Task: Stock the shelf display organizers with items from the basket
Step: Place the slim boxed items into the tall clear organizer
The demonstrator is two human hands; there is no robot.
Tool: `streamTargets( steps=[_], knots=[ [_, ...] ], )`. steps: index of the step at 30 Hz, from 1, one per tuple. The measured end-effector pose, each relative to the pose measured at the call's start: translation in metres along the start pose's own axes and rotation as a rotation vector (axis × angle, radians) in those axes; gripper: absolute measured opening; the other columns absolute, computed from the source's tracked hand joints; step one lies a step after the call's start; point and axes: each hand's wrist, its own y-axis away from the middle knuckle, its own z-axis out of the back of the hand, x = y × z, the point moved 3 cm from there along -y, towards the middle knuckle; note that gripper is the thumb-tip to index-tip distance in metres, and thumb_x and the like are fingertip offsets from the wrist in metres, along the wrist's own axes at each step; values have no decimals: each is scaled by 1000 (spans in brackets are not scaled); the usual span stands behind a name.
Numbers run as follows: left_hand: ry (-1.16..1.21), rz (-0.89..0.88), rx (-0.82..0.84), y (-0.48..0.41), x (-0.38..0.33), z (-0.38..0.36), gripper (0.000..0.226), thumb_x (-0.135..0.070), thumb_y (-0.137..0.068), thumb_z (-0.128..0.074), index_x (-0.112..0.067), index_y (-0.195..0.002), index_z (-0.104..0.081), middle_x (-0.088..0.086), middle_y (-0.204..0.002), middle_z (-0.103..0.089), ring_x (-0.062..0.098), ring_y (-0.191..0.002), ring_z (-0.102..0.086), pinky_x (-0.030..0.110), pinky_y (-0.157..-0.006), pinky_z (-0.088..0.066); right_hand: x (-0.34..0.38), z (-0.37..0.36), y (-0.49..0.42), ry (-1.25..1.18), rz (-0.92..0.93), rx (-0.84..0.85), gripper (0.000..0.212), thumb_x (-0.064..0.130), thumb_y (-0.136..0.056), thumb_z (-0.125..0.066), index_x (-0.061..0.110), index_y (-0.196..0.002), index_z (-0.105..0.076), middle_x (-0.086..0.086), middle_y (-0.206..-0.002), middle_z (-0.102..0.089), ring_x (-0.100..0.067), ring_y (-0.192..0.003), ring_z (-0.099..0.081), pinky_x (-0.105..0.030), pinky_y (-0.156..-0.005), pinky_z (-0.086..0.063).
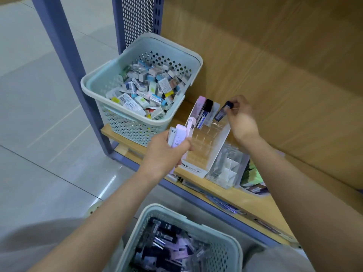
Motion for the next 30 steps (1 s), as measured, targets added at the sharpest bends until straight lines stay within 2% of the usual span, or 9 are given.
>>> streamTargets(
  steps=[5, 8, 14, 17, 19, 21, 23, 26, 30],
  knots=[
    [13, 1, 0, -7, -1, -3, 16, -23, -88, -61, -23, -72, -62, 16, -86, -72, 7, -40, -46, 19, -45, -44, -9, -8, -13, 71, -40, 33, 18, 5, -92, -52, 4, -109, -57, -14, -100, -62, -28, -93, -57, -37, -82, -45],
    [30, 8, 13, -8, -1, -6, 15, -22, -88, -61, -21, -73, -63, 14, -87, -72, 8, -41, -46, 20, -45, -44, -8, -6, -21, 136, -6, 17, 21, 5, -90, -56, 4, -110, -61, -16, -107, -64, -29, -98, -59, -32, -83, -44],
    [20, 14, 19, -7, -1, -10, 12, -21, -87, -62, -15, -79, -68, 15, -84, -71, 5, -39, -46, 18, -45, -44, -8, -4, -26, 218, 16, 39, 22, 9, -89, -58, 8, -110, -64, -15, -109, -62, -28, -98, -58, -24, -79, -39],
    [21, 15, 21, -6, -1, -10, 13, -22, -88, -61, -13, -82, -69, 11, -80, -71, 3, -39, -46, 15, -43, -43, -10, -4, -26, 320, 30, 97, 23, 9, -91, -55, 8, -113, -64, -16, -112, -61, -30, -100, -57, -23, -78, -38],
    [19, 15, 23, -6, 0, -10, 12, -23, -88, -61, -16, -80, -68, 10, -81, -71, 2, -39, -46, 15, -44, -44, -12, -7, -24, 388, 36, 160, 23, 9, -92, -54, 7, -112, -64, -18, -112, -61, -32, -97, -58, -26, -76, -40],
    [11, 9, 26, -5, 0, -10, 11, -24, -88, -61, -19, -79, -66, 11, -85, -72, 1, -40, -46, 15, -44, -45, -13, -10, -19, 396, 38, 182, 25, 8, -94, -51, 6, -115, -64, -19, -115, -58, -34, -98, -57, -32, -81, -46],
    [0, 9, 26, -5, 0, -10, 11, -24, -89, -61, -18, -80, -66, 11, -85, -72, 1, -39, -46, 14, -44, -44, -11, -10, -14, 351, 32, 161, 26, 6, -96, -47, 1, -117, -61, -17, -118, -52, -33, -99, -56, -38, -88, -46],
    [5, 14, 28, -5, 0, -11, 12, -23, -89, -61, -18, -80, -66, 12, -86, -71, 1, -39, -46, 14, -44, -44, -9, -10, -11, 347, 51, 125, 25, 6, -95, -47, -2, -117, -57, -17, -121, -50, -34, -100, -56, -43, -91, -45],
    [8, 17, 36, -4, 0, -13, 10, -23, -89, -61, -17, -82, -66, 8, -84, -71, 2, -40, -46, 15, -45, -45, -6, -5, -13, 348, 74, 112, 25, 7, -93, -52, 3, -118, -56, -18, -120, -54, -35, -106, -53, -42, -89, -44]
  ],
)
